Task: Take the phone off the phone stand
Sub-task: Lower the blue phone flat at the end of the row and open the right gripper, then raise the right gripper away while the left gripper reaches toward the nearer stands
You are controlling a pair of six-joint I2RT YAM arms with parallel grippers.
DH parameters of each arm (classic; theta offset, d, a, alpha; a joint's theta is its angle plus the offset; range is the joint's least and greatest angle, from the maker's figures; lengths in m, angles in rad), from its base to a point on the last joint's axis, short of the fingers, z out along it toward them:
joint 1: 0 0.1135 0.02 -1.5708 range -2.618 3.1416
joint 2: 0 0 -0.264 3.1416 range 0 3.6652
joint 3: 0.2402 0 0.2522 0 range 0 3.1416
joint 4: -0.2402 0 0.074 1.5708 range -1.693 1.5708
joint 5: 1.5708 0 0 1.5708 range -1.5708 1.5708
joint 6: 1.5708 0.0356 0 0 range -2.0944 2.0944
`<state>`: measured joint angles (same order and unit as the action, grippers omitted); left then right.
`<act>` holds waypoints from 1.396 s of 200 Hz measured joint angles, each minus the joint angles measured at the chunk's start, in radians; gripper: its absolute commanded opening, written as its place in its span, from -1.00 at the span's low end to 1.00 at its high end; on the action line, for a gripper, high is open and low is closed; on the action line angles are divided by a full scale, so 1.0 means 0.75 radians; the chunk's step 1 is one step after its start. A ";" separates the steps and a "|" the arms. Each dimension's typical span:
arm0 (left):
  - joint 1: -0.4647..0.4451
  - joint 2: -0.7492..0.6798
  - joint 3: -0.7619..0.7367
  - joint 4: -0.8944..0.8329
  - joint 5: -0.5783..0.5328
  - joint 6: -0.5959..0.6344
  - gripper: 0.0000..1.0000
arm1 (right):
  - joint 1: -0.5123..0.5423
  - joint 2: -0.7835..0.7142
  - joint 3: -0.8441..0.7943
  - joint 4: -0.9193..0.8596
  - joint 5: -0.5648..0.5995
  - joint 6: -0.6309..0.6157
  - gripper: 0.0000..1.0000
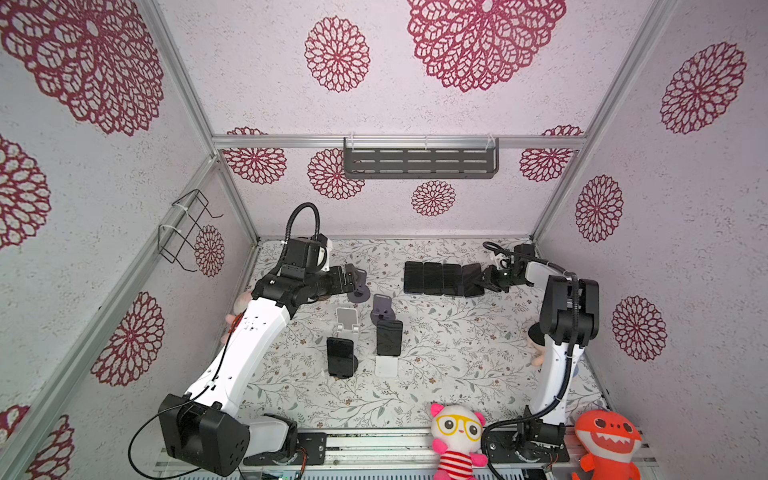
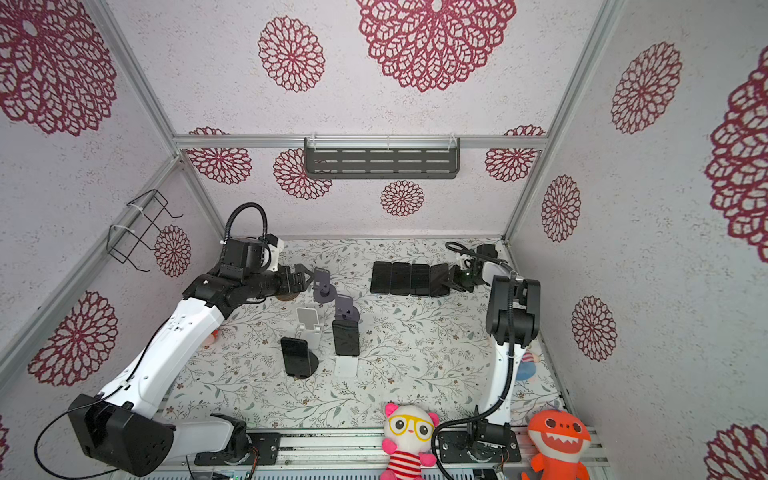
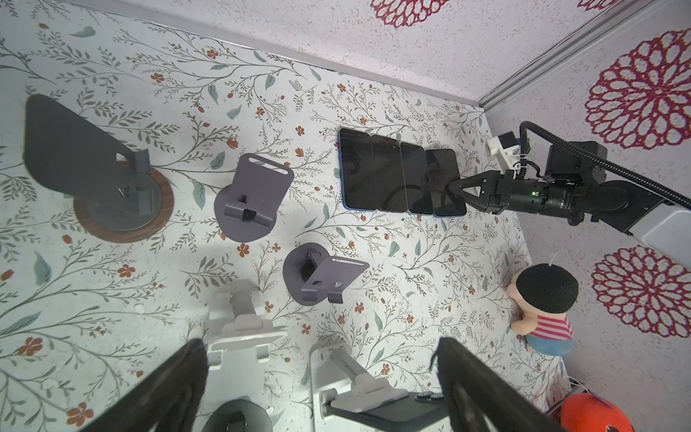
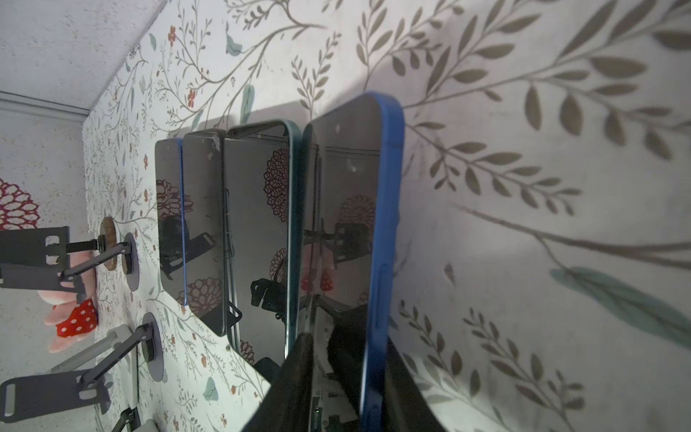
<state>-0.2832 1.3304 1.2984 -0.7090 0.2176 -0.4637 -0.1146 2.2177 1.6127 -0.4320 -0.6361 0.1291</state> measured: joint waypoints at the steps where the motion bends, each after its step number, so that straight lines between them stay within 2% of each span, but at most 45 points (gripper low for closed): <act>1: 0.001 0.000 0.000 0.000 0.000 0.000 0.98 | 0.000 0.000 0.000 0.000 0.001 0.001 -0.24; 156: 0.001 -0.012 -0.007 -0.001 -0.009 0.001 0.99 | 0.009 -0.010 0.000 0.055 0.091 0.068 0.36; 164: 0.001 -0.013 -0.007 -0.002 -0.009 0.002 0.99 | 0.009 -0.010 0.000 0.062 0.093 0.074 0.42; 203: 0.001 -0.013 -0.007 -0.001 -0.009 0.006 1.00 | 0.010 -0.024 0.000 0.095 0.124 0.106 0.97; 279: 0.000 0.000 -0.007 -0.002 -0.001 0.013 0.95 | 0.014 -0.062 -0.024 0.100 0.233 0.117 0.98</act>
<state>-0.2832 1.3304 1.2930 -0.7105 0.2173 -0.4541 -0.1043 2.1712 1.5944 -0.3573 -0.4614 0.2169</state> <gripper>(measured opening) 0.985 0.989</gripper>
